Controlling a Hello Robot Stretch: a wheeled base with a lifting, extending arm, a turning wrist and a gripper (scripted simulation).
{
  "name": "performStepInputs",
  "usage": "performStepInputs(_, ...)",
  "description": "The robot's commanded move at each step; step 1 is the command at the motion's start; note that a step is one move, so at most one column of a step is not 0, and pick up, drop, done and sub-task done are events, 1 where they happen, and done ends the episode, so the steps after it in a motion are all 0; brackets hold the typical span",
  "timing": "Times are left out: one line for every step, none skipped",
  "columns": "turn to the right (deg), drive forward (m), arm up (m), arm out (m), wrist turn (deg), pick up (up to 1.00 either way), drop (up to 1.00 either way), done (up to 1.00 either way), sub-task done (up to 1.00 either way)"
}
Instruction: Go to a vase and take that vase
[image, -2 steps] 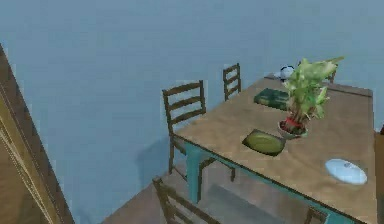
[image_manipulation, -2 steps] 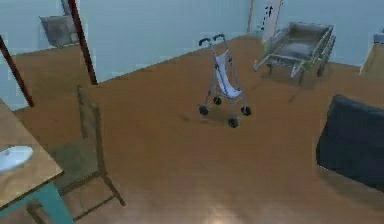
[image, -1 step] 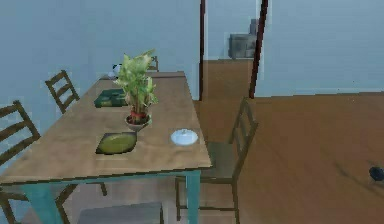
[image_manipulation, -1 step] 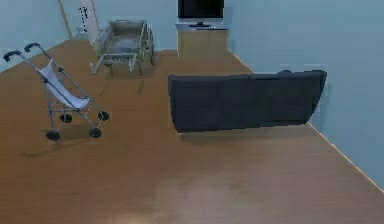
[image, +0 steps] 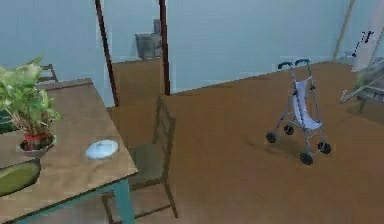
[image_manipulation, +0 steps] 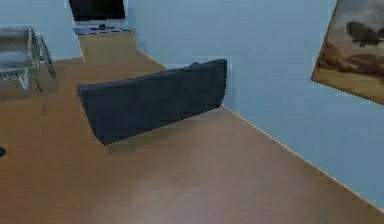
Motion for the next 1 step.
performStepInputs(0.0,0.75,0.0,0.0,0.0,0.0,0.0,0.0,0.0)
